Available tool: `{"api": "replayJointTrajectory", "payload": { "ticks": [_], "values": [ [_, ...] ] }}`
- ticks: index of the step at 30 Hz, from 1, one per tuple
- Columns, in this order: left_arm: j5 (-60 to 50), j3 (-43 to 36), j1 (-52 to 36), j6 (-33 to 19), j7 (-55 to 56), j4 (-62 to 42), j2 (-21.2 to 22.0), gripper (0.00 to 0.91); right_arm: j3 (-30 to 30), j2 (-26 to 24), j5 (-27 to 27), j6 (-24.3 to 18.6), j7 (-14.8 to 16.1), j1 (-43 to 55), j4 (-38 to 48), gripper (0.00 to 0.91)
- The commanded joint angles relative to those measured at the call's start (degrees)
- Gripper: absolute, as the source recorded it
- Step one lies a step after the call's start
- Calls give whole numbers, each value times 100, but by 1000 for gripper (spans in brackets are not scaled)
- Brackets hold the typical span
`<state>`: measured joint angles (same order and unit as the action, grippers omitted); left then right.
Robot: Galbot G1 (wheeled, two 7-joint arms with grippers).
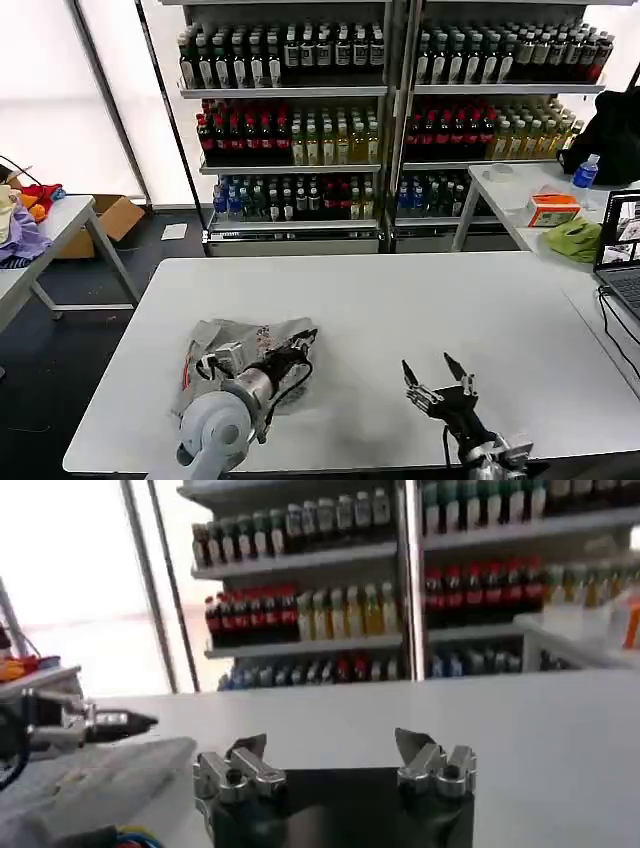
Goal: Fold and organize the clothes.
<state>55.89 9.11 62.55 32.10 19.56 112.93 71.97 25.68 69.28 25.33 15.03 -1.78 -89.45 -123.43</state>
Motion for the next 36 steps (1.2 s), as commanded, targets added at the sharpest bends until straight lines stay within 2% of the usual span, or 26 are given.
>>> {"api": "replayJointTrajectory", "payload": {
  "ticks": [1,3,6,10,11,12,13,14,20,24,33,36],
  "values": [
    [1025,648,185,-24,8,1153,-12,907,-2219,111,1301,1281,-1176,2148,858,907],
    [1021,1051,354,-28,-125,1298,-195,907,-2693,244,1550,1362,-1278,2547,1248,907],
    [1014,1611,572,-24,-258,1426,-395,907,-3129,599,1640,1355,-1337,2974,1851,907],
    [1017,2219,714,-18,-328,1544,-618,907,-3403,993,2032,1512,-1656,3346,2375,907],
    [1020,2295,729,-17,-323,1553,-648,907,-3470,1104,2112,1538,-1786,3405,2536,625],
    [1024,2379,744,-7,-318,1566,-682,907,-3482,1135,2108,1534,-1756,3414,2586,71],
    [1041,2456,757,-2,-327,1578,-713,907,-3505,1159,2108,1530,-1737,3419,2626,71],
    [1043,2486,772,-2,-336,1589,-734,907,-3560,1203,2112,1532,-1837,3423,2652,0],
    [1048,2560,789,-5,-345,1560,-738,907,-3455,1093,2394,1499,-1741,3233,2376,0],
    [1052,2557,779,-13,-348,1495,-692,907,-3278,992,2370,1344,-1492,3133,2295,0],
    [1051,2659,763,-9,-334,1389,-641,907,-2810,591,1591,1070,-641,2839,2007,0],
    [1056,2802,774,-13,-342,1316,-629,907,-2571,392,1439,1045,-557,2679,1815,0]
  ]
}}
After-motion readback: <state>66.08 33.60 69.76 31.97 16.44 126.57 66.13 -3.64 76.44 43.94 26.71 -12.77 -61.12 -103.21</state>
